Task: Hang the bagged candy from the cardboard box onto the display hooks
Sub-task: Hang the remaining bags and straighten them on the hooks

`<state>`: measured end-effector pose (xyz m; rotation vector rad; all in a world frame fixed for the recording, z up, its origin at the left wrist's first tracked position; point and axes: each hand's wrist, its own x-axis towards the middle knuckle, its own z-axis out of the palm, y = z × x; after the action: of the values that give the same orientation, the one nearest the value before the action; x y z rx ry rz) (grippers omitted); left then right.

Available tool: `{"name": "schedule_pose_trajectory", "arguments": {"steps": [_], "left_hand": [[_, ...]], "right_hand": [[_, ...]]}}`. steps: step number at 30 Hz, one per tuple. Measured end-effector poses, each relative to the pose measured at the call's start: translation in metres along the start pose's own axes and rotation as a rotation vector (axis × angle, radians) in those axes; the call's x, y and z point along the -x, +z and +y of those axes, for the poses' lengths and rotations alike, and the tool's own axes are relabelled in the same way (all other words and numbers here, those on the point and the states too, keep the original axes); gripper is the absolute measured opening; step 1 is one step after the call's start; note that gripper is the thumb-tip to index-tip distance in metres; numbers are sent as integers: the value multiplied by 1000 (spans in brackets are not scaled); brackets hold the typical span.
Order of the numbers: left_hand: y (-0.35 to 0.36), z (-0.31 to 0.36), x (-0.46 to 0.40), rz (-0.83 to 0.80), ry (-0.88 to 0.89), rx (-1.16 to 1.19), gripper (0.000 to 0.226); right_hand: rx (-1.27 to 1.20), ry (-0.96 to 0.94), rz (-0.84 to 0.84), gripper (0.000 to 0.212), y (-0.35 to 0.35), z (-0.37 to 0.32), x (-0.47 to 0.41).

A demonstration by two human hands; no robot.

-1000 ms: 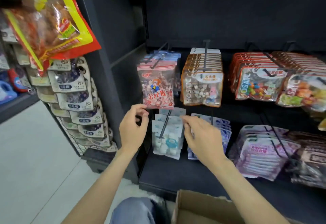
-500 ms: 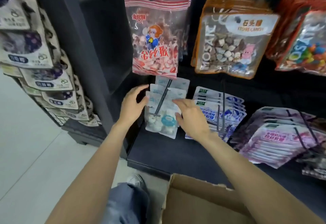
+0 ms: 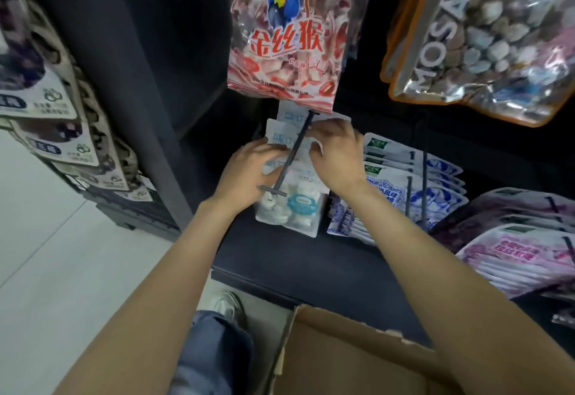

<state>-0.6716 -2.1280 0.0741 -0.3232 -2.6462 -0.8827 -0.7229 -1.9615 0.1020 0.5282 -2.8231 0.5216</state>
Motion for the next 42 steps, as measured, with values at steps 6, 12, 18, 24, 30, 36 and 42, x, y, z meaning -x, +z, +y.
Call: {"name": "schedule_pose_trajectory", "arguments": {"steps": [6,12,18,24,30,36,42], "left_hand": [[5,-4,0,-50,-42,12,35],[9,-12,4,-20,27,24,38],[3,5,51,241,-165,73,21],[10,70,99,121,77,27,14],[60,137,30,-203,219,-32,39],[97,154,-46,-298,187,-319,57],[109,139,-39,-237,332,-347,53]], "right_hand": [[58,76,-241,45,2,6,-17],[72,36,-232,44,1,3,-7],[-104,-67,52,32,-60,19,71],[-86,194,276,29,-120,91,145],[129,180,45,38,-89,151,120],[224,185,19,40,-70,144,90],[178,108,223,31,-55,152,92]]}}
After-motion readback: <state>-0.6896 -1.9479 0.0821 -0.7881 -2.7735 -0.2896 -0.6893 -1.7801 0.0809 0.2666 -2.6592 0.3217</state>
